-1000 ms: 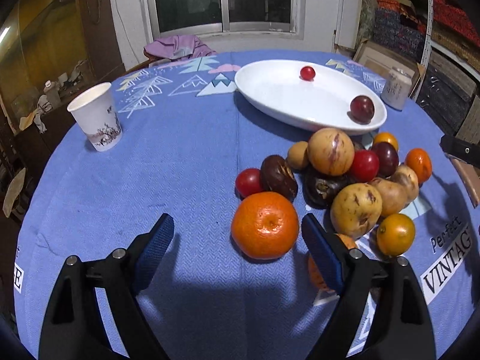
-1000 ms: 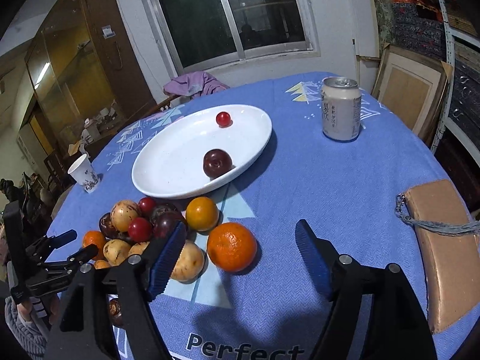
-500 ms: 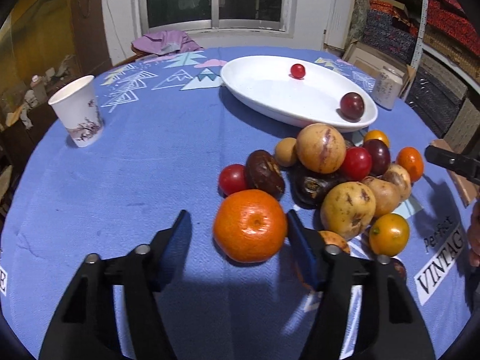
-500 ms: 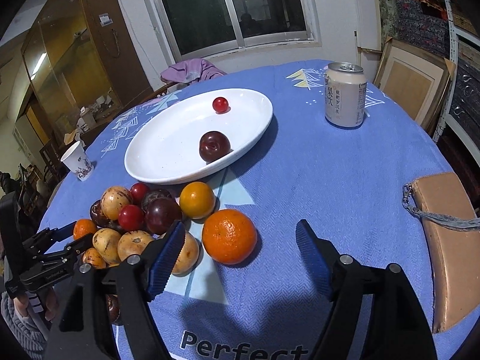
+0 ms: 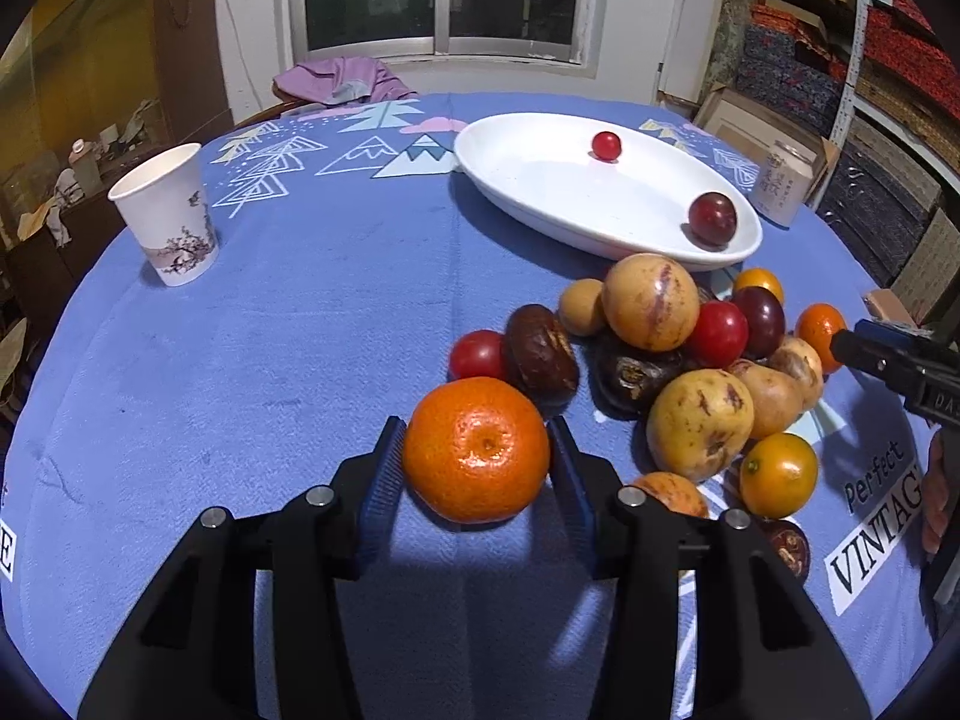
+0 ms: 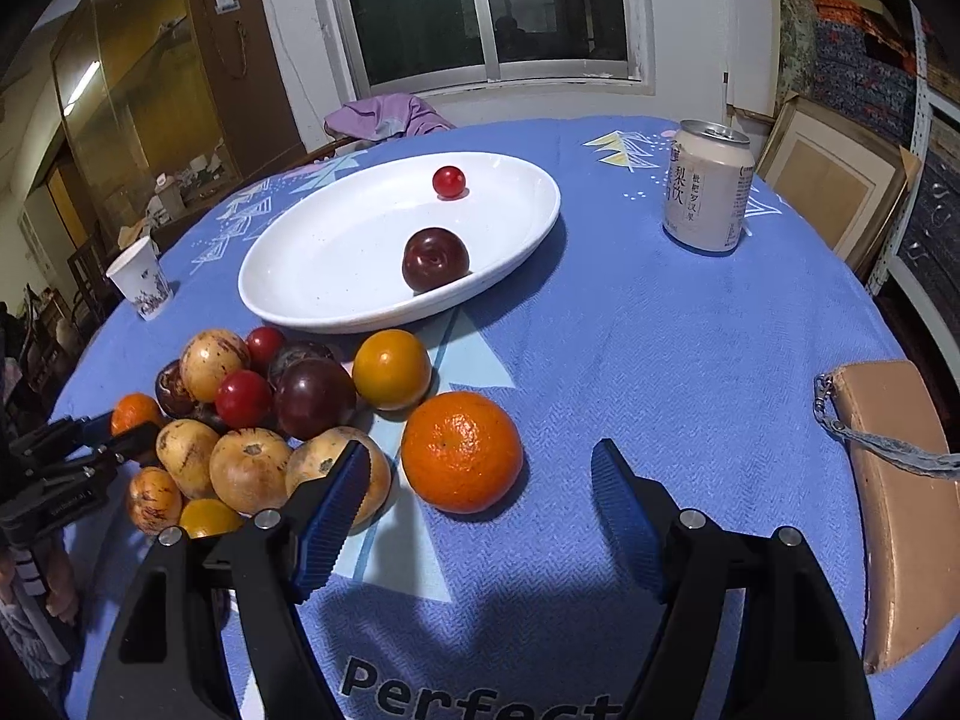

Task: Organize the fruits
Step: 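Grasp a tangerine with the left tool while the right tool grasps another tangerine, then carry both tangerines over the white plate and open both tools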

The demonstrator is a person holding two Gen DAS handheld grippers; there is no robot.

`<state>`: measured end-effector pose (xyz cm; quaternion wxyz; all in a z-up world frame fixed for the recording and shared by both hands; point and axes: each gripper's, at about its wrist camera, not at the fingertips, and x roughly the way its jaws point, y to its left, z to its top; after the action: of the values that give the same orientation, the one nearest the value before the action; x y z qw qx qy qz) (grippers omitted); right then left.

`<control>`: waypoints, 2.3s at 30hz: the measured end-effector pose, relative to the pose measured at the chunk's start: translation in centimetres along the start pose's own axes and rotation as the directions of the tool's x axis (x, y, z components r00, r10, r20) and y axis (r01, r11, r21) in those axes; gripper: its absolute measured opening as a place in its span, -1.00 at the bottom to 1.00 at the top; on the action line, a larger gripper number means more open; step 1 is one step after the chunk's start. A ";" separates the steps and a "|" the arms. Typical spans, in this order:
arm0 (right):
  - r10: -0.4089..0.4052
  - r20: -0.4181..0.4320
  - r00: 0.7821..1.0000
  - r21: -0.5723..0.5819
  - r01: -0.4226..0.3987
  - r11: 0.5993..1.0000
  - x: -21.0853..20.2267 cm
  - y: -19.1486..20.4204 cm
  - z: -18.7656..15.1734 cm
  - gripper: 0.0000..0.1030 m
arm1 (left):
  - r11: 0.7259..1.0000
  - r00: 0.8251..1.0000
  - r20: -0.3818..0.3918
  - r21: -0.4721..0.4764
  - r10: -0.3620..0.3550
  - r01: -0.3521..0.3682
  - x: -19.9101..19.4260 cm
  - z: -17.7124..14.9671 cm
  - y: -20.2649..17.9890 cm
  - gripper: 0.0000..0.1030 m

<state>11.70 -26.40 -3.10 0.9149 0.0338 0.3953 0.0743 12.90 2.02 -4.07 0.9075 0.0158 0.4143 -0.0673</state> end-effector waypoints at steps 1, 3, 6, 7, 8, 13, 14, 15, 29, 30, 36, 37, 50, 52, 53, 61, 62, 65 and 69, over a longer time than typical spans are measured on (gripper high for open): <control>-0.013 0.002 1.000 -0.011 0.013 1.000 0.1 0.1 -0.1 0.49 | 1.000 1.000 -0.003 -0.004 0.004 -0.004 0.1 0.0 0.1 -0.08; -0.040 0.006 0.999 -0.035 0.041 0.999 0.4 0.5 -0.2 0.31 | 1.000 1.000 -0.003 -0.006 0.005 -0.005 0.1 0.0 0.2 -0.08; -0.039 0.003 0.999 -0.057 0.039 0.998 0.8 0.9 -0.3 0.08 | 1.000 1.000 0.001 0.010 0.018 -0.018 0.1 -0.1 -0.1 -0.08; -0.034 0.001 0.999 -0.066 0.034 0.997 1.0 1.1 -0.4 0.05 | 1.000 1.000 0.003 0.015 0.022 -0.022 0.1 -0.2 -0.1 -0.08; -0.033 -0.003 0.999 -0.080 0.033 0.996 1.1 1.4 -0.5 0.01 | 1.000 1.000 0.004 0.019 0.025 -0.025 0.2 -0.2 -0.2 -0.08; -0.031 -0.002 1.000 -0.096 0.030 0.995 1.2 1.9 -0.5 -0.11 | 1.000 0.999 -0.032 0.007 0.029 -0.029 1.0 -0.3 0.1 -0.07; -0.032 -0.002 0.999 -0.096 0.031 0.995 1.1 1.9 -0.5 -0.12 | 1.000 0.999 -0.046 -0.008 0.006 -0.006 1.3 -0.3 0.3 -0.06; -0.032 -0.002 0.999 -0.096 0.031 0.995 1.1 1.9 -0.5 -0.12 | 1.000 0.999 -0.042 -0.013 0.005 -0.005 1.2 -0.3 0.5 -0.06; 0.004 -0.013 1.000 -0.044 -0.005 0.999 1.3 1.1 -0.4 -0.13 | 1.000 1.000 0.023 -0.026 -0.007 0.008 0.1 0.1 0.7 -0.09; 0.010 -0.015 1.000 -0.034 -0.011 0.999 1.3 1.0 -0.3 -0.13 | 1.000 1.000 0.026 -0.027 -0.010 0.010 0.0 0.2 0.8 -0.09; 0.046 0.011 0.999 0.030 -0.046 0.998 0.4 -0.2 0.1 -0.14 | 0.999 0.999 0.040 -0.031 -0.010 0.011 -0.4 0.2 0.8 -0.09; 0.051 0.026 0.998 0.040 -0.052 0.998 0.0 -0.4 0.3 -0.14 | 1.000 0.999 0.045 -0.029 -0.009 0.011 -0.5 0.2 0.8 -0.09; 0.087 0.202 0.975 0.077 -0.104 0.992 -4.1 -0.5 9.8 -0.14 | 1.000 0.991 0.135 -0.018 -0.015 0.018 -1.4 10.4 -1.9 -0.09; 0.098 0.194 0.976 0.075 -0.114 0.991 -2.7 0.2 11.6 -0.14 | 0.999 0.992 0.120 -0.023 -0.038 0.041 -0.1 12.0 -2.8 -0.09; 0.104 0.182 0.978 0.082 -0.121 0.989 -1.6 0.5 12.3 -0.14 | 0.998 0.993 0.107 -0.029 -0.049 0.053 1.0 12.8 -3.2 -0.09; 0.084 0.044 0.996 0.095 -0.088 0.992 7.9 1.2 14.2 -0.14 | 0.999 0.999 0.000 -0.034 -0.036 0.035 8.4 15.0 -4.4 -0.09; 0.082 0.035 0.996 0.095 -0.085 0.992 8.4 1.2 14.1 -0.14 | 0.999 0.999 -0.006 -0.037 -0.040 0.039 8.9 15.0 -4.3 -0.09; 0.085 0.011 0.996 0.093 -0.086 0.992 9.9 1.1 14.1 -0.14 | 0.997 0.998 -0.031 -0.048 -0.059 0.057 10.2 14.9 -4.0 -0.09; 0.085 -0.002 0.996 0.107 -0.084 0.991 10.9 0.9 14.0 -0.11 | 0.995 0.996 -0.019 -0.046 -0.089 0.088 10.4 14.9 -3.7 0.19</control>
<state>29.13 -23.81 -1.24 0.9065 0.0993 0.4000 0.0918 30.29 -4.04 -2.08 0.8994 -0.0226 0.4254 -0.0978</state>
